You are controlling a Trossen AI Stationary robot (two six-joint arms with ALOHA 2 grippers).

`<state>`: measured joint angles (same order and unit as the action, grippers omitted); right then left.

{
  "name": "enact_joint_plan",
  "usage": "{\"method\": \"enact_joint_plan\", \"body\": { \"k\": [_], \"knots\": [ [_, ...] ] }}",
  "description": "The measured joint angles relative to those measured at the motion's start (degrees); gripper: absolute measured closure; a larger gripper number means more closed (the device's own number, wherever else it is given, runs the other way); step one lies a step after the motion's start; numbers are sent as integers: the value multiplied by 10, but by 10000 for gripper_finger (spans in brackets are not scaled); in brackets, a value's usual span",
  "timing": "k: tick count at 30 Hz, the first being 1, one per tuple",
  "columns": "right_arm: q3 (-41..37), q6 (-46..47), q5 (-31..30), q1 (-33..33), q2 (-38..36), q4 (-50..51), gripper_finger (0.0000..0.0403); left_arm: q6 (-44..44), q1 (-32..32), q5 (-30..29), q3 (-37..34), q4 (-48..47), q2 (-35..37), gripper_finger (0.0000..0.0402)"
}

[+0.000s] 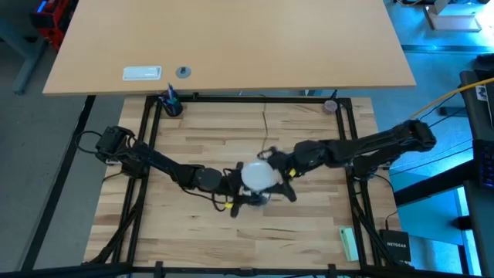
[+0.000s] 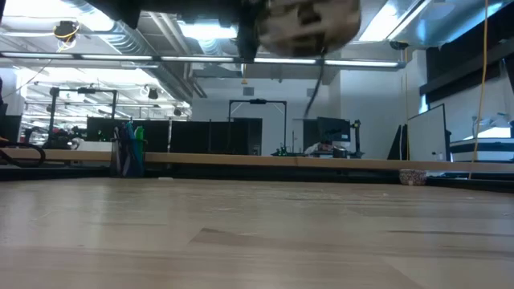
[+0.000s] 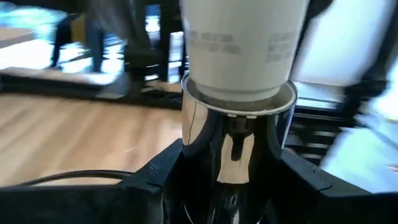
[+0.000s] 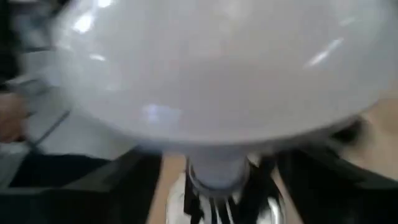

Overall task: Screw lightbulb
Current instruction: Remove the lightbulb from the lamp

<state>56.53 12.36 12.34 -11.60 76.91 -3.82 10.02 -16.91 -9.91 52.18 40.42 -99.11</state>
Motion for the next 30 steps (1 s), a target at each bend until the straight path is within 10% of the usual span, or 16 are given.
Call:
{"method": "enact_joint_plan", "body": {
  "k": [6, 12, 21, 30],
  "knots": [
    [0, 101, -261, -23, -64, 179, 15, 47, 1, -188, 0, -27, 0, 239],
    [0, 106, -461, -56, -15, 91, 24, 111, 4, -321, 1, -59, 0, 239],
    [0, 53, -472, -30, 77, -68, 96, 125, 3, -329, 1, -73, 0, 239],
    [1, -4, -397, -31, 67, -47, 261, 63, -5, -305, 0, -74, 0, 239]
  ]
}}
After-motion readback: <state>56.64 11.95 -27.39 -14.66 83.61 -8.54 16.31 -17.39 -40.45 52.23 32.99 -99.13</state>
